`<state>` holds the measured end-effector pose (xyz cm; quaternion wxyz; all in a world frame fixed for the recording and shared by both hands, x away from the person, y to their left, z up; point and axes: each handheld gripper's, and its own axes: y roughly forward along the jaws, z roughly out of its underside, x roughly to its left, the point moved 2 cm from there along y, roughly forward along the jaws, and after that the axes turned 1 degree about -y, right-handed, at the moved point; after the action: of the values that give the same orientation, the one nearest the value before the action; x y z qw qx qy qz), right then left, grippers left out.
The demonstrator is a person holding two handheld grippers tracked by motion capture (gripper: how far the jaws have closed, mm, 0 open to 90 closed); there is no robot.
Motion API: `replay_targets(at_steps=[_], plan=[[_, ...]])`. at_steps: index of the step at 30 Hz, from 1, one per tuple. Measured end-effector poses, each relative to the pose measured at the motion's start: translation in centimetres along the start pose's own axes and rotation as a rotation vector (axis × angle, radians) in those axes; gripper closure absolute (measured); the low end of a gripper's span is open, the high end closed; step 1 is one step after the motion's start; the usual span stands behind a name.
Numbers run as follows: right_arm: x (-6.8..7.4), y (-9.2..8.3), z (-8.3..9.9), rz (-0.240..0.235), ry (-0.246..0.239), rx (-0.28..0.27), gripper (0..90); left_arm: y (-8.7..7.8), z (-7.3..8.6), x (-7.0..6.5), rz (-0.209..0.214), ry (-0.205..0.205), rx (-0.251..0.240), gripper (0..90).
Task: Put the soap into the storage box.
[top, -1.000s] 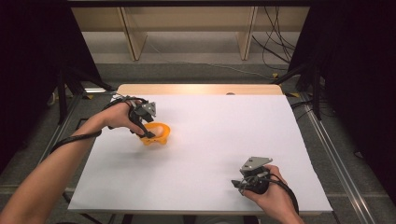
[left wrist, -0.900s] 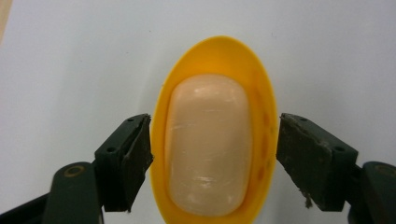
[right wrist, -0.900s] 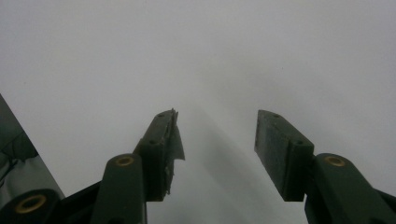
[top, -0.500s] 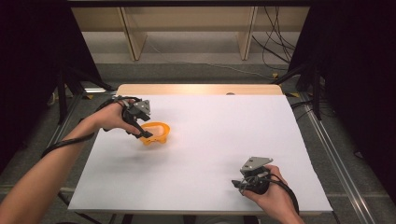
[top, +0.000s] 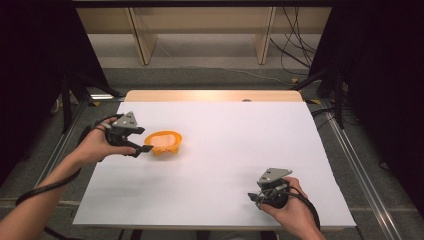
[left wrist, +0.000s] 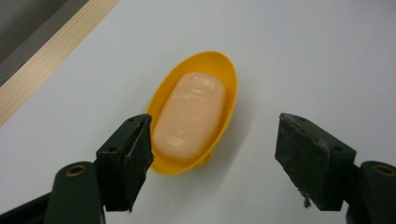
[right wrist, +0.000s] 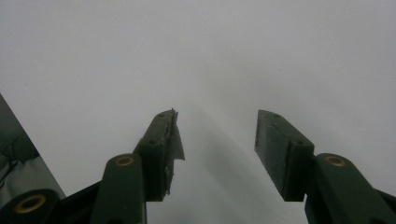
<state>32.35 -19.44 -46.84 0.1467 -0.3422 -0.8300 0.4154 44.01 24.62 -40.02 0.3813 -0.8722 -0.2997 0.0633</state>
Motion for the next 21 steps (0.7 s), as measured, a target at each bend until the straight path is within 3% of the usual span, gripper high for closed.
replay_targets(at_steps=[3,4,6,7,9,10,11,13,14,15,17,18,19,20,21], plan=[[0.1,-0.1,0.0,-0.011,0.007,0.016,49.5,-1.0,1.6,-0.9,-0.066,-0.037,-0.028,28.2],[0.1,-0.1,0.0,-0.010,0.004,0.013,49.5,-1.1,2.4,-1.5,-0.082,-0.071,-0.040,28.4],[0.0,-0.1,0.0,-0.009,-0.008,0.015,49.4,-1.4,3.6,-2.1,-0.110,-0.078,-0.042,29.0],[0.0,-0.1,0.0,-0.010,-0.006,0.013,49.4,-1.5,4.3,-2.7,-0.118,-0.120,-0.052,29.2],[0.0,-0.1,0.0,-0.010,-0.005,0.013,49.4,-1.6,5.7,-3.7,-0.149,-0.163,-0.072,29.7],[0.1,-0.1,0.0,-0.009,-0.002,0.013,49.4,-1.6,6.4,-4.2,-0.155,-0.180,-0.074,29.8],[0.1,-0.1,0.0,-0.009,-0.001,0.013,49.4,-1.7,7.1,-4.5,-0.162,-0.162,-0.064,29.9],[0.1,0.0,0.0,-0.002,-0.002,0.005,49.4,-1.6,8.2,-5.6,-0.174,-0.208,-0.070,30.0],[0.1,-0.1,0.0,-0.011,-0.001,0.016,49.3,-1.6,8.7,-6.0,-0.181,-0.198,-0.078,30.2],[0.1,0.0,0.0,-0.011,-0.004,0.014,49.3,-1.4,9.1,-6.7,-0.177,-0.254,-0.095,30.6],[0.2,-0.1,-0.1,-0.020,0.005,0.021,49.3,-1.5,9.5,-7.7,-0.173,-0.296,-0.087,31.0],[0.2,0.0,-0.1,-0.019,0.008,0.020,49.3,-1.6,9.7,-7.9,-0.180,-0.287,-0.089,30.9],[0.1,0.0,0.0,-0.015,-0.009,0.015,49.3,-1.7,9.8,-7.8,-0.184,-0.242,-0.079,31.0],[0.1,0.0,0.0,-0.016,-0.012,0.015,49.2,-1.6,10.0,-8.4,-0.179,-0.282,-0.081,31.1],[0.1,0.0,0.0,-0.015,-0.006,0.012,49.2,-1.6,10.2,-8.7,-0.177,-0.294,-0.076,31.4]])
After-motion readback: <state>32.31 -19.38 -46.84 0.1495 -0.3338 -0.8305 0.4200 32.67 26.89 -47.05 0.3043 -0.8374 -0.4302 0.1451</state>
